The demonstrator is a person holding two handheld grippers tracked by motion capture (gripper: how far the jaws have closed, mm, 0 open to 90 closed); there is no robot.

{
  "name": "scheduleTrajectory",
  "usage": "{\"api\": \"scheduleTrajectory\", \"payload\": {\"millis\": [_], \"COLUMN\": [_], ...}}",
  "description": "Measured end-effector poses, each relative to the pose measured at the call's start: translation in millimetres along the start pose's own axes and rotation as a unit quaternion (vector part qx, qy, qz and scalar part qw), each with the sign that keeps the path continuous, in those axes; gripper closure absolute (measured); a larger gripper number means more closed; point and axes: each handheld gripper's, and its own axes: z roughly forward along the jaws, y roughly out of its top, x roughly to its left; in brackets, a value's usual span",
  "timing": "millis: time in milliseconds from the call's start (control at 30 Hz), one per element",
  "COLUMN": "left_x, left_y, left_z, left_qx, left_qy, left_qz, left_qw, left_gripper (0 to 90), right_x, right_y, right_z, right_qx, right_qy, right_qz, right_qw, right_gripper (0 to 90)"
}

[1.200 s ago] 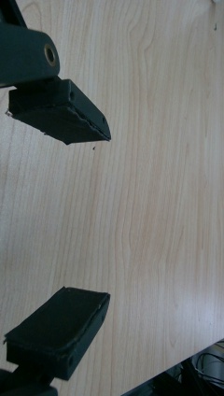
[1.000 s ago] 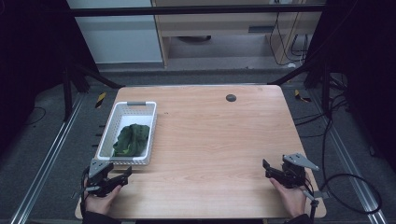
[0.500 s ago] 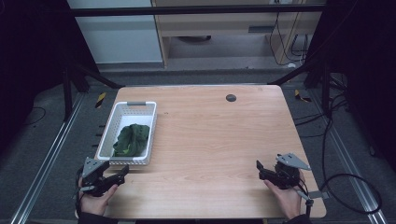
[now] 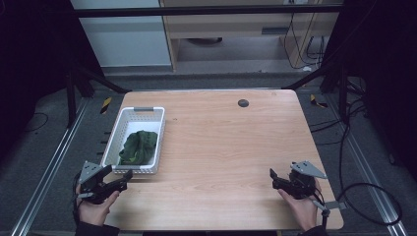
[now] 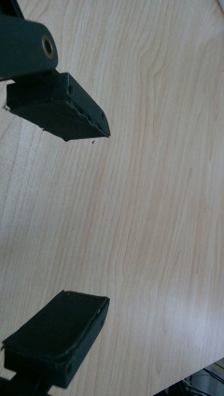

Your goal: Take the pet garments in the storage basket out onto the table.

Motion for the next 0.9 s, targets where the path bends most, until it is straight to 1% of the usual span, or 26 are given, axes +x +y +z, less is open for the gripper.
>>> {"api": "scheduleTrajectory", "payload": {"millis": [67, 167, 333, 400, 567, 700, 900], "left_x": [0.0, -0.2, -2.4, -3.8, -5.9, -6.2, -3.7], "left_y": [2.3, 7.6, 22.9, 29.2, 43.5, 52.4, 62.2], "left_z": [-1.1, -3.0, -3.3, -1.9, 3.0, 6.6, 10.3], "left_qx": [-0.002, -0.005, -0.013, -0.016, -0.015, -0.015, -0.011], "left_qy": [0.0, 0.002, 0.0, -0.002, -0.004, -0.004, -0.002], "left_qz": [-0.001, 0.006, 0.012, 0.017, 0.025, 0.032, 0.033], "left_qw": [1.0, 1.0, 0.9998, 0.9997, 0.9996, 0.9994, 0.9994], "left_gripper": [18.5, 18.5, 18.5, 18.6, 18.5, 18.5, 18.5], "right_x": [-0.2, -1.5, -3.5, -3.4, -3.7, -3.5, -2.7], "right_y": [0.0, 0.7, 2.0, 2.5, 3.3, 3.1, 3.4], "right_z": [0.4, 0.0, -1.2, -1.8, -2.0, -1.1, -0.3], "right_qx": [0.0, -0.002, -0.006, -0.007, -0.009, -0.004, -0.003], "right_qy": [-0.002, -0.006, -0.009, -0.01, -0.011, -0.009, -0.006], "right_qz": [0.002, 0.001, 0.004, 0.006, 0.004, 0.004, 0.003], "right_qw": [1.0, 1.0, 0.9999, 0.9999, 0.9999, 0.9999, 1.0], "right_gripper": [15.5, 15.5, 15.5, 15.5, 15.4, 14.8, 14.1]}}
